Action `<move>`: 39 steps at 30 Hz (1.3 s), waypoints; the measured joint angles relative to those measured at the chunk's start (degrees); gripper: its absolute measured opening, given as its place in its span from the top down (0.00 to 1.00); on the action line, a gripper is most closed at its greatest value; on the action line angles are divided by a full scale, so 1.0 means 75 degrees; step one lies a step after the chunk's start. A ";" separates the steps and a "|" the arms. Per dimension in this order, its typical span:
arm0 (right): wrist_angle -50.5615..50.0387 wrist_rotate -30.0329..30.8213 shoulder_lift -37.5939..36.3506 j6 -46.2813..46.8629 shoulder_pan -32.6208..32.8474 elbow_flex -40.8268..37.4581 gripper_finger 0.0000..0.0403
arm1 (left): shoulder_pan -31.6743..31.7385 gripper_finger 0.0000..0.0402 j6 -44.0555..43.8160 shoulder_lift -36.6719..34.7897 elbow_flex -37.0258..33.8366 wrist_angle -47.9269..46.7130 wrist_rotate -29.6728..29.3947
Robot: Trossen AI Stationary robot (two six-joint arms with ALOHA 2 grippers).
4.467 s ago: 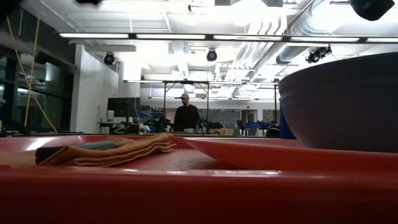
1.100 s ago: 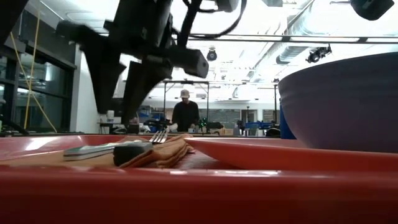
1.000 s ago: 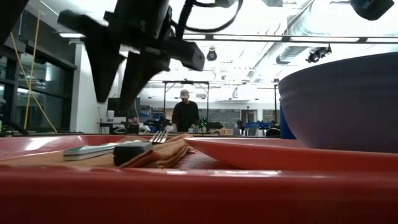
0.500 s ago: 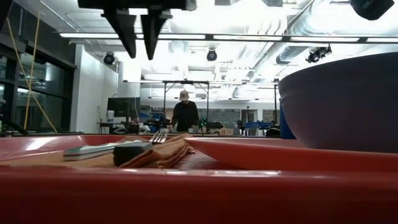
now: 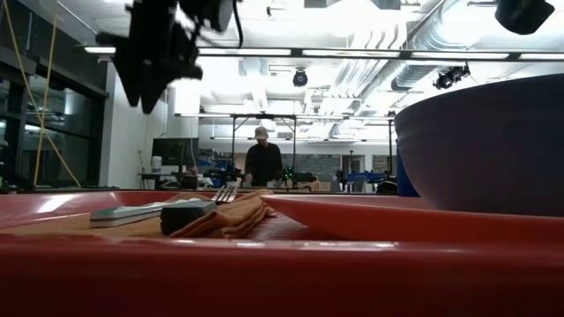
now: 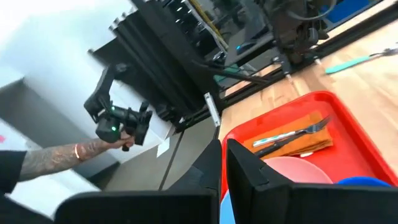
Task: Set up tray
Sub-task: Put the blue spoon on the left side of the blue patterned fork
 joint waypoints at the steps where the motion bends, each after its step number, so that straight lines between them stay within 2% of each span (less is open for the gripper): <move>1: 0.0000 0.0144 0.0000 0.0052 0.0000 0.0000 1.00 | 0.0282 0.54 0.0478 -0.0023 -0.0122 0.0094 0.0039; 6: 0.0000 0.0755 0.0000 0.0268 0.0001 0.0000 1.00 | 0.1854 0.54 0.2959 -0.0032 -0.0511 0.0866 0.0489; 11: 0.0003 0.1116 0.0000 0.0534 0.0000 0.0000 1.00 | 0.3226 0.54 0.4971 -0.0123 -0.0925 0.2451 0.1631; 14: 0.0000 0.1142 0.0000 0.0610 0.0000 0.0000 1.00 | 0.3766 0.54 0.5627 -0.0117 -0.1035 0.3011 0.1838; 20: 0.0003 0.1266 0.0003 0.0659 0.0000 0.0000 1.00 | 0.4627 0.54 0.6675 -0.0119 -0.1050 0.3088 0.2152; 25: 0.0003 0.1387 0.0003 0.0547 0.0001 0.0000 1.00 | 0.4963 0.54 0.7042 -0.0119 -0.1444 0.3546 0.2995; 28: 0.0001 0.1387 0.0003 0.0529 0.0001 0.0000 1.00 | 0.4935 0.54 0.7027 -0.0119 -0.1893 0.3849 0.3190; 32: 0.0000 0.1387 0.0003 0.0526 0.0003 0.0000 1.00 | 0.4878 0.54 0.6727 -0.0119 -0.2432 0.3887 0.3122; 39: 0.0000 0.1384 0.0003 0.0526 0.0003 0.0000 1.00 | 0.4884 0.54 0.5479 -0.0119 -0.3035 0.3912 0.2932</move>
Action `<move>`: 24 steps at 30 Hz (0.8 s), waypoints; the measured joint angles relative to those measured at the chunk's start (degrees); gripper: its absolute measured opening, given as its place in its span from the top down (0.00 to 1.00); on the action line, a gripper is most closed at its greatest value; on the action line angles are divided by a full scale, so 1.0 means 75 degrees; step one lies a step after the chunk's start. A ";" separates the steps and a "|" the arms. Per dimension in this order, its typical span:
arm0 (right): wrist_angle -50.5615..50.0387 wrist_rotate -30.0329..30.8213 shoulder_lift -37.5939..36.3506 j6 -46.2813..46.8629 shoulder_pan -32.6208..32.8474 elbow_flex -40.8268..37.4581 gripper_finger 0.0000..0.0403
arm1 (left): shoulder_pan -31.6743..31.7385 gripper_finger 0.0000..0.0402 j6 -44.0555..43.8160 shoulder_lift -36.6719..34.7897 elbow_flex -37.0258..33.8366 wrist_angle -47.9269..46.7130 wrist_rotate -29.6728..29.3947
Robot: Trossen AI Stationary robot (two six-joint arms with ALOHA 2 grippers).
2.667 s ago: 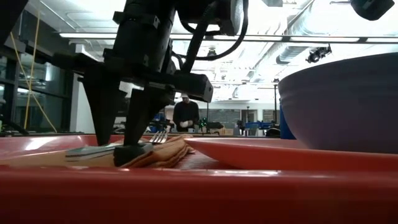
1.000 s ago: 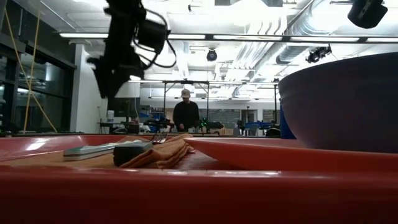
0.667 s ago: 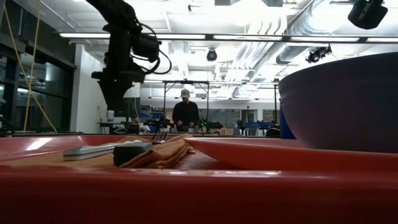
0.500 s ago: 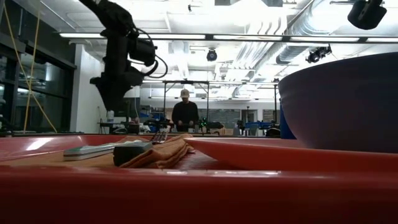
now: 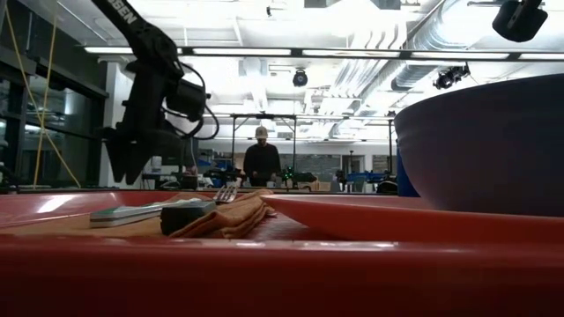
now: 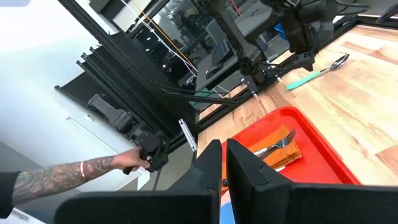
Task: Set up tray
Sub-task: Put the blue spoon on the left side of the blue patterned fork
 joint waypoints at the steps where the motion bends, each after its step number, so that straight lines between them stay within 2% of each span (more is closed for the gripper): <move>1: 0.0000 0.0000 0.0000 0.0000 -0.0003 0.0000 1.00 | 0.0000 0.54 -0.0145 0.0000 -0.0054 0.0079 0.0032; 7: 0.0000 0.0000 0.0000 -0.0003 -0.0001 0.0000 1.00 | -0.0003 0.54 -0.0549 0.0000 -0.0147 0.0440 0.0373; 19: -0.0003 -0.0003 0.0000 -0.0064 -0.0003 0.0000 1.00 | 0.0000 0.54 -0.0734 0.0052 -0.0148 0.0565 0.0268; 24: -0.0003 -0.0002 0.0001 -0.0064 -0.0003 0.0000 1.00 | 0.0000 0.54 -0.0737 0.0078 -0.0511 0.1167 0.0719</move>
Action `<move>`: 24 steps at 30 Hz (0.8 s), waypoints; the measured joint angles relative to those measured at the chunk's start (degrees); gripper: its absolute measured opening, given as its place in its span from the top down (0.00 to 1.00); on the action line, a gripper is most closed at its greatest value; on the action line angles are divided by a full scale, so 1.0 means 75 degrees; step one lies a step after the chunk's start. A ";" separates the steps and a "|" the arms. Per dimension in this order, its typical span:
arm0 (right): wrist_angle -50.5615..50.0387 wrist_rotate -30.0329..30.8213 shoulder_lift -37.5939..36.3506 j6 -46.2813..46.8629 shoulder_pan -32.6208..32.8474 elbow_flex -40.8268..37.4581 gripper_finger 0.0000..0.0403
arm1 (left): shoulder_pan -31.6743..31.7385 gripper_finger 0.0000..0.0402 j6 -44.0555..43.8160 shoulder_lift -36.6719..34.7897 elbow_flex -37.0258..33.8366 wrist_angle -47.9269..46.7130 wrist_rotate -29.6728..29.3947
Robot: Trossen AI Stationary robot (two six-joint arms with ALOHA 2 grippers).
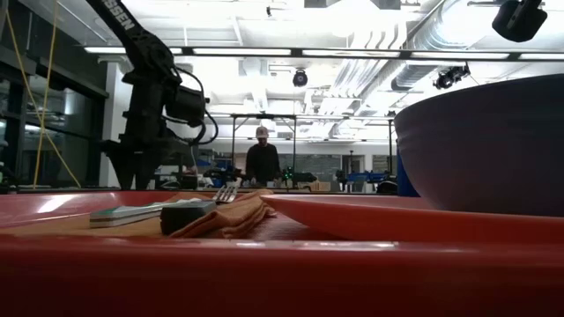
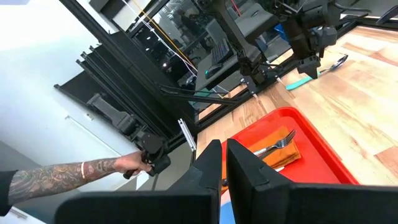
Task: Set up tray
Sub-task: Put the blue spoon on the left side of the blue patterned fork
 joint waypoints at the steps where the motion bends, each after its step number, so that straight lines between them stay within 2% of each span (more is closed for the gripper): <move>1: 0.0000 -0.0001 0.0001 0.0001 0.0000 0.0000 1.00 | -0.0001 0.54 -0.0068 -0.0013 -0.0051 0.0025 -0.0023; 10: 0.0000 -0.0001 0.0001 0.0070 0.0002 0.0000 1.00 | -0.0003 0.54 -0.0006 0.0006 -0.0114 -0.0508 -0.0864; 24: 0.0000 0.0002 0.0001 0.0149 0.0001 0.0000 1.00 | -0.0003 0.54 -0.0095 -0.0035 -0.0694 0.0292 -0.0649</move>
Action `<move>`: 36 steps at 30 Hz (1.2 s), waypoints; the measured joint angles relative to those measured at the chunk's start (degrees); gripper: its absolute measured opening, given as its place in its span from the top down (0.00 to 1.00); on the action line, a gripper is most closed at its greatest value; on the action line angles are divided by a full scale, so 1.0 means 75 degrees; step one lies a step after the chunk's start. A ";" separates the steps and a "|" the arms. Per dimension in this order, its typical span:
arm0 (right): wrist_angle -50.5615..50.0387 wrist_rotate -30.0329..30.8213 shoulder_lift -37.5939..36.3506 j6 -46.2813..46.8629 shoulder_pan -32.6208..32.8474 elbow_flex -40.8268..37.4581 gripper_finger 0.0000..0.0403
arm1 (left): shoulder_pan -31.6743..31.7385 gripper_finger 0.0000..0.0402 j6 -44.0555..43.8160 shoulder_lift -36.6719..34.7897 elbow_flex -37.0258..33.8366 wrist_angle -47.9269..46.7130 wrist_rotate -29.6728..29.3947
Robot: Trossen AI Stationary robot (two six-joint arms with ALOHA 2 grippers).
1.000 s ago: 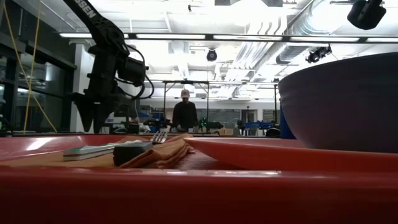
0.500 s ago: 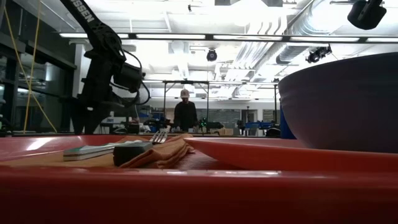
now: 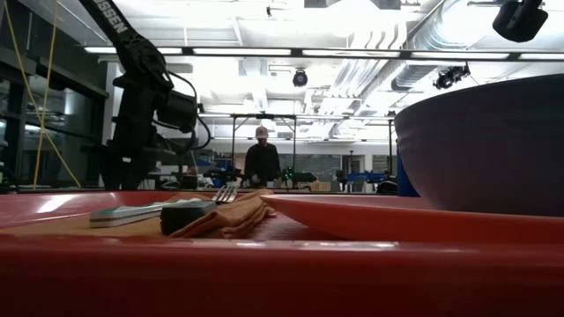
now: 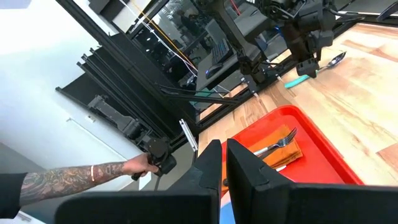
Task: Set up tray
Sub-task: Put the blue spoon on the left side of the blue patterned fork
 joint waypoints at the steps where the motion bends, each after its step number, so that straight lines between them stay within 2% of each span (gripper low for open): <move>1: 0.0000 0.0000 0.0000 0.0000 -0.0001 0.0000 1.00 | 0.0000 0.54 0.0083 0.0003 0.0003 0.0008 -0.0006; 6: 0.0001 0.0119 0.0000 0.0002 0.0000 0.0000 1.00 | 0.0000 0.59 0.0166 0.0012 -0.0007 0.0083 0.0002; 15: 0.0000 0.0089 0.0000 0.0087 -0.0001 0.0000 1.00 | -0.0003 0.91 0.0435 0.0017 -0.0017 0.0124 -0.0011; 20: 0.0001 0.0057 0.0000 0.0087 0.0000 0.0000 1.00 | 0.0000 0.91 0.0526 0.0006 -0.0026 0.0105 0.0024; 26: 0.0000 -0.0070 0.0000 0.0049 -0.0001 0.0000 1.00 | 0.0006 0.91 0.1079 -0.0405 0.0172 0.0064 0.0531; 31: 0.0000 -0.0232 0.0000 -0.0119 -0.0001 -0.0001 1.00 | 0.0002 0.91 0.1547 -0.1406 0.0369 0.0082 0.1300; 36: -0.0009 -0.0404 -0.0001 -0.0295 0.0000 0.0000 1.00 | -0.0329 0.91 0.1304 -0.2857 0.0408 0.0118 0.1839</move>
